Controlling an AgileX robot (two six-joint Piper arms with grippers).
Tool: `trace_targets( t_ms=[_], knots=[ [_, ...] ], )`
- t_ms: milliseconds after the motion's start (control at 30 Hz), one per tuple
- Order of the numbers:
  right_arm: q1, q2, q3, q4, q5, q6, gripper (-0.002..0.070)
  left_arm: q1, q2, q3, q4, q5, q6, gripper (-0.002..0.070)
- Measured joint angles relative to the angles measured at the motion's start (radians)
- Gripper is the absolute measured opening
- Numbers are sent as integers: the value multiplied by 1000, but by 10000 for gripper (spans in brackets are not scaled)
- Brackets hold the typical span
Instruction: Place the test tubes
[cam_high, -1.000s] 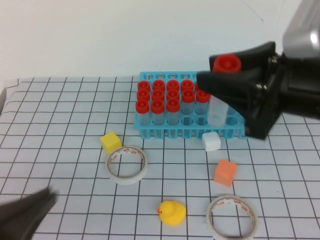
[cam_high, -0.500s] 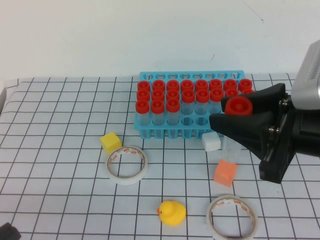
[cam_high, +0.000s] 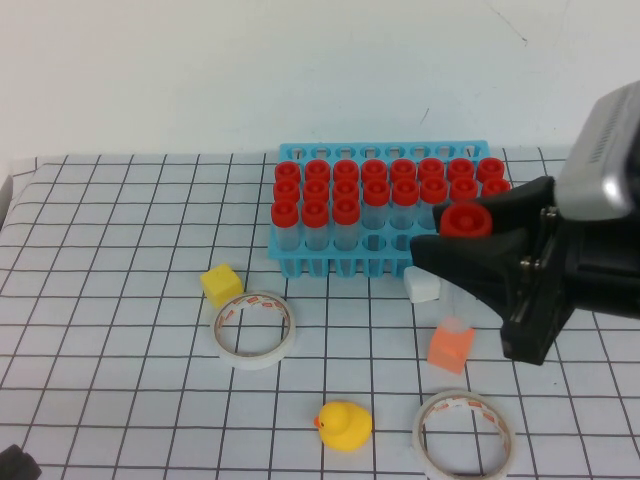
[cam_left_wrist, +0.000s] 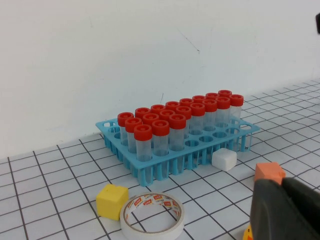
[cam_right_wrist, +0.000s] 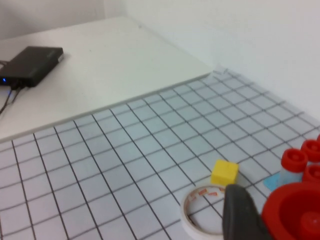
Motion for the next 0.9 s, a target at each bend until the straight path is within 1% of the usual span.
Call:
trace_targets(
  t_ms=[267,467,533,567,633,667,733,800,900],
  knots=[
    [0,107,0,4,-40,-41,268,0,0,0,0,0,-1,0],
    [0,124,-2,2,-88,-45,268,0,0,0,0,0,-1,0],
    [0,124,-17,-57,-108,-13,268,0,0,0,0,0,-1,0],
    [0,124,-30,-120,-120,40,268,0,0,0,0,0,-1,0],
    [2,127,-64,-286,-147,222,268,0,0,0,0,0,-1,0],
    [7,129,-86,-404,-170,373,268,0,0,0,0,0,-1,0],
    [19,141,-120,-652,-242,760,268,0,0,0,0,0,-1,0],
    [35,161,-135,-919,-358,1168,268,0,0,0,0,0,-1,0],
    [54,209,-137,-1269,-556,1640,268,0,0,0,0,0,-1,-1]
  ],
)
